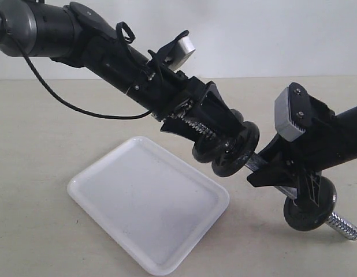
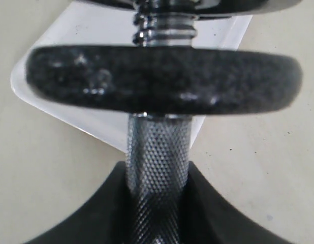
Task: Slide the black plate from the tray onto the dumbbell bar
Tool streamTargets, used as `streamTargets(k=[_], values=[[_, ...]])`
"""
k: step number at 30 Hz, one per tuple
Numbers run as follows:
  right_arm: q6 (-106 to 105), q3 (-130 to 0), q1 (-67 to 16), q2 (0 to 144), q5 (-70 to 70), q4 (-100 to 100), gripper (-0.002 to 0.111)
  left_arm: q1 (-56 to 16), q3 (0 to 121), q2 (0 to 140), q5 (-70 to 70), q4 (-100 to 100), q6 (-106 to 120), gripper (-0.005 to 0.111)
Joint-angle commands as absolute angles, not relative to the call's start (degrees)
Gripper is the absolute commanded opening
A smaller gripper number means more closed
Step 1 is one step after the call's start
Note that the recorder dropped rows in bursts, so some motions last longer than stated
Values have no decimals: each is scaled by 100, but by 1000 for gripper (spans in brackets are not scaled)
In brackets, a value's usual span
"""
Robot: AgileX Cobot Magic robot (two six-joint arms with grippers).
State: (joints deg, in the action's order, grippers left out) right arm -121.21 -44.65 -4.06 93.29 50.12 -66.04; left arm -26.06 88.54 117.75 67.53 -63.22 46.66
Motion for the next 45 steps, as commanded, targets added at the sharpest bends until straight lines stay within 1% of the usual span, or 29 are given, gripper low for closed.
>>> streamTargets(k=[1, 5, 8, 13, 18, 20, 24, 31, 34, 42, 43, 45], values=[[-12097, -4640, -397, 9093, 5532, -7948, 0, -2656, 8935, 11593, 6996, -6789, 4767, 96], [-12097, -4640, -397, 9093, 5532, -7948, 0, -2656, 8935, 11593, 6996, -6812, 5027, 104], [-12097, -4640, -397, 9093, 5522, -7954, 0, -2656, 8935, 11593, 6996, -6897, 5150, 107], [-12051, -4640, -397, 9093, 5443, -7954, 0, -2656, 8935, 11569, 6996, -7129, 5206, 106], [-12051, -4640, -397, 9093, 5354, -8017, 0, -2636, 8935, 11466, 6996, -7090, 5206, 100], [-12026, -4640, -397, 9093, 5256, -8075, 0, -2621, 8935, 11431, 6996, -7079, 5206, 95], [-11843, -4640, -397, 9093, 5071, -8236, 0, -2578, 8935, 11333, 6996, -7063, 5206, 78], [-11448, -4640, -397, 9093, 4653, -8401, 0, -2578, 8935, 11197, 6996, -6874, 5206, 59], [-11390, -4662, -397, 9093, 4463, -8561, 0, -2578, 8935, 11173, 6996, -6757, 5206, 49], [-10383, -5038, -397, 9093, 3882, -8429, 0, -2578, 8935, 11171, 6996, -6745, 5101, 7], [-10275, -5097, -397, 9093, 3821, -8401, 0, -2578, 8935, 11171, 6996, -6745, 5101, 4], [-10039, -5188, -397, 9093, 3703, -8317, 0, -2578, 8935, 11171, 6996, -6745, 5101, 4]])
